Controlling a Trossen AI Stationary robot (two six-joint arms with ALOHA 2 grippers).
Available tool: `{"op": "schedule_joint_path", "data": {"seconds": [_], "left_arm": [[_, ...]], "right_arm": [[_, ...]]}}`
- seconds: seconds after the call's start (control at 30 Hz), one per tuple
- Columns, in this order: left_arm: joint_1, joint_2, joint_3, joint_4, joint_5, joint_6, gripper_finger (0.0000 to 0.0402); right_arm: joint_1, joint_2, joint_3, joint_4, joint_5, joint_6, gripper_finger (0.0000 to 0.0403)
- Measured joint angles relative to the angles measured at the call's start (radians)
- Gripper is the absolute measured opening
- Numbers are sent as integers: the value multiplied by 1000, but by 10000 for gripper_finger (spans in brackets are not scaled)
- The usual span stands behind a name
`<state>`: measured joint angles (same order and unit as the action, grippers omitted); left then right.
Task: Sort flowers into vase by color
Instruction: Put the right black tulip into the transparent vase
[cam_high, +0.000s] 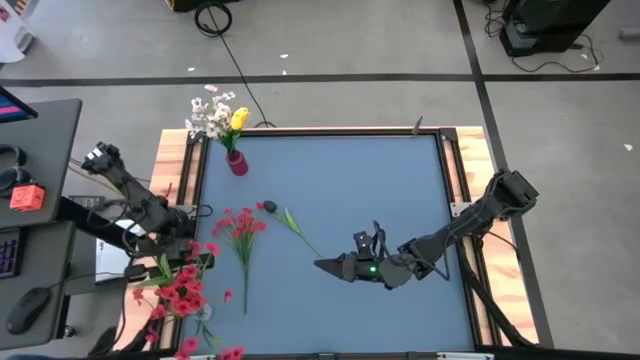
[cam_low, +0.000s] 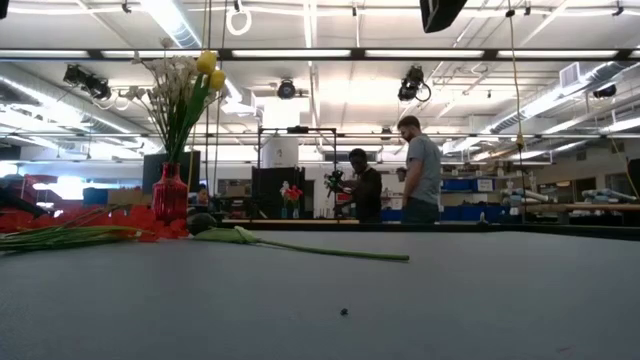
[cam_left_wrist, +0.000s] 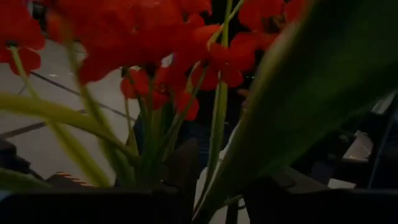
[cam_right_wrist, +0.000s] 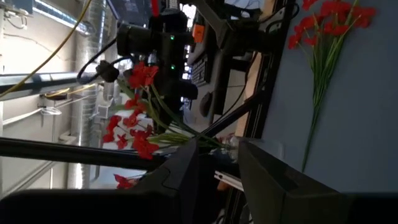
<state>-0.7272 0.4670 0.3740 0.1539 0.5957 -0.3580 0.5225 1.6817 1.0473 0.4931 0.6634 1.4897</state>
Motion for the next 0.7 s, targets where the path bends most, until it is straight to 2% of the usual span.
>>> {"op": "schedule_joint_path", "data": {"seconds": [0.23, 0.47, 0.7], "left_arm": [[-19, 12, 45, -4, 0, -15, 114], [-19, 46, 151, -155, -10, 12, 114], [-19, 86, 198, -171, -11, 13, 114]], "right_arm": [[-35, 0, 0, -1, -84, 0, 123], [-78, 0, 0, -4, -164, -23, 123], [-106, 0, 0, -3, -216, -51, 123]]}}
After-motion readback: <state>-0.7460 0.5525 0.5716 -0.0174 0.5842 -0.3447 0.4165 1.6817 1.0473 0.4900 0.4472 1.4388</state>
